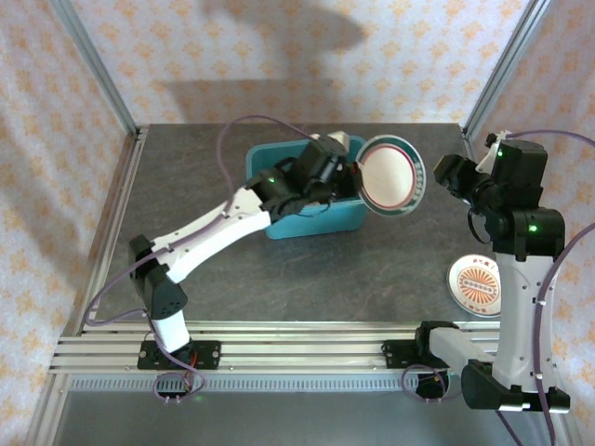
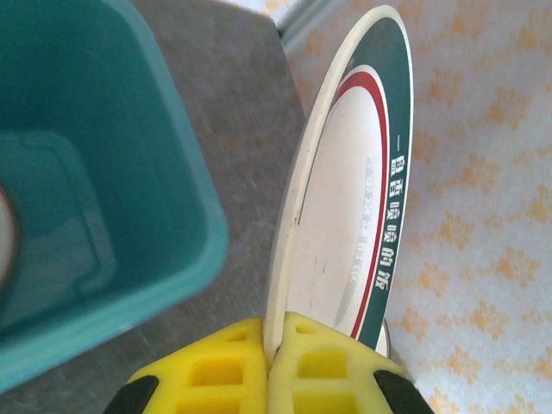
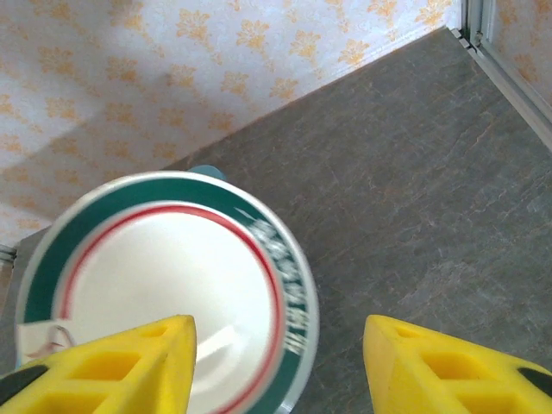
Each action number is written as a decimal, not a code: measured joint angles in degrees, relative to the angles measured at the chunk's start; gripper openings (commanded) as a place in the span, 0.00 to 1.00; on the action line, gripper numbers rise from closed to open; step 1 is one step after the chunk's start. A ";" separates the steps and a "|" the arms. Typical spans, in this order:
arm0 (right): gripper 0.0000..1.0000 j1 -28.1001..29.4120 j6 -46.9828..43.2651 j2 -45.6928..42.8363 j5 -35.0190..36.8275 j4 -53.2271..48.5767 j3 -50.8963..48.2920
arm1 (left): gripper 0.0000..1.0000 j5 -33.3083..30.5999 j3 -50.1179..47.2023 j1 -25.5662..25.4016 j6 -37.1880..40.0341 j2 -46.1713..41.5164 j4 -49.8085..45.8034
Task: Place the plates into the plastic bin on the countertop
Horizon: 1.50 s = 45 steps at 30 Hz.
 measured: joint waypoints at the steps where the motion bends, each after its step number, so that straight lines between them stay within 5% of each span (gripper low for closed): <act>1: 0.53 0.00 0.15 0.17 -0.04 0.07 0.02 | 0.00 0.02 -0.22 1.40 0.55 -0.98 -0.70; 8: 0.51 0.04 1.88 2.43 -0.85 1.46 -1.49 | 0.00 2.47 -8.15 14.03 2.56 -9.49 -2.75; 15: 0.50 3.56 3.06 6.21 -0.50 3.06 -1.62 | 0.00 9.03 -9.97 22.75 2.91 -5.53 -1.68; 30: 0.50 6.05 3.98 10.62 2.71 4.04 -1.62 | 0.00 19.67 -14.62 25.55 3.13 2.56 1.38; 45: 0.50 6.56 4.63 12.44 3.10 5.92 -2.69 | 0.00 22.51 -17.11 27.04 5.99 5.75 0.76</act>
